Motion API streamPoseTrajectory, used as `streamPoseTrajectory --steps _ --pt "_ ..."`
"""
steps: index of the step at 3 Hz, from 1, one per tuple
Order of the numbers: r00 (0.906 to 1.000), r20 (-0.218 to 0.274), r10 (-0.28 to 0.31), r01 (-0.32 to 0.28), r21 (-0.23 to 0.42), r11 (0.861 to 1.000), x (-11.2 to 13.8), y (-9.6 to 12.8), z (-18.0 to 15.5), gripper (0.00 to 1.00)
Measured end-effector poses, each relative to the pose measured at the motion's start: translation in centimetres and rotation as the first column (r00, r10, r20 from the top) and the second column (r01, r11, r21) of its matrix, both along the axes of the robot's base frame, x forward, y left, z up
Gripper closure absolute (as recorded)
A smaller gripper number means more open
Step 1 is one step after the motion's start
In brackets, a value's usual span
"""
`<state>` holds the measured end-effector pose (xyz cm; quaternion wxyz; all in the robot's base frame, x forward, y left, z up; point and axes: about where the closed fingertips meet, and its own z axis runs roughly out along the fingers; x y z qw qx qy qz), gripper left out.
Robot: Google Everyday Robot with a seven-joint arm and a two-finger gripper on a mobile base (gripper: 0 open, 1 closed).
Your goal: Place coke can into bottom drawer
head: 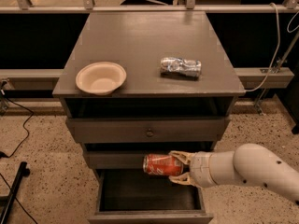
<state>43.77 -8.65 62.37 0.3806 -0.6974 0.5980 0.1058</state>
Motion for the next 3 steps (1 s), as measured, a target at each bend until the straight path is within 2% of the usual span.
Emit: streamPoseTrajectory --steps 1,2,3 --pt "0.9996 -0.023 -0.016 0.017 0.012 1.000 1.2 0.1 -2.4 1.00" --pt "0.9979 -0.052 -0.038 0.038 -0.009 0.999 2.9 0.4 -8.6 1.00" --pt "0.9966 -0.054 -0.063 0.061 -0.039 0.997 4.6 0.3 -14.0 1.00"
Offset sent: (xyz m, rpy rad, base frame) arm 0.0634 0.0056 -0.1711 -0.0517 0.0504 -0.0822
